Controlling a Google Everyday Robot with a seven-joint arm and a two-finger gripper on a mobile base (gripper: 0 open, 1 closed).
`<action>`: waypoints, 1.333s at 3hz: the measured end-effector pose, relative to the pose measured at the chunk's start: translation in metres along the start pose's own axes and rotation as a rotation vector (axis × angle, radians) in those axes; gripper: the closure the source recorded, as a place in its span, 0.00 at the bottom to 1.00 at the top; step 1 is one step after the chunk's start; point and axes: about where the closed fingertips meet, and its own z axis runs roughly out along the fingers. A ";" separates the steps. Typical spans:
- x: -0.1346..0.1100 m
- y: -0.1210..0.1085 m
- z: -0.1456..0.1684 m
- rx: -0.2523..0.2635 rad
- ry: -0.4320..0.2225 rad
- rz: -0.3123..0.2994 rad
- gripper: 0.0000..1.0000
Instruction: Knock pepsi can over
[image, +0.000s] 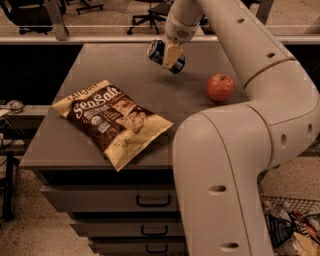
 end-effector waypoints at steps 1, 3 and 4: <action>0.002 0.014 0.013 -0.068 0.082 -0.094 0.75; 0.002 0.034 0.030 -0.158 0.128 -0.197 0.28; 0.002 0.043 0.035 -0.191 0.092 -0.199 0.04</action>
Offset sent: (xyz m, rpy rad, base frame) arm -0.0301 0.0006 -0.0370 -0.2893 0.1057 0.2043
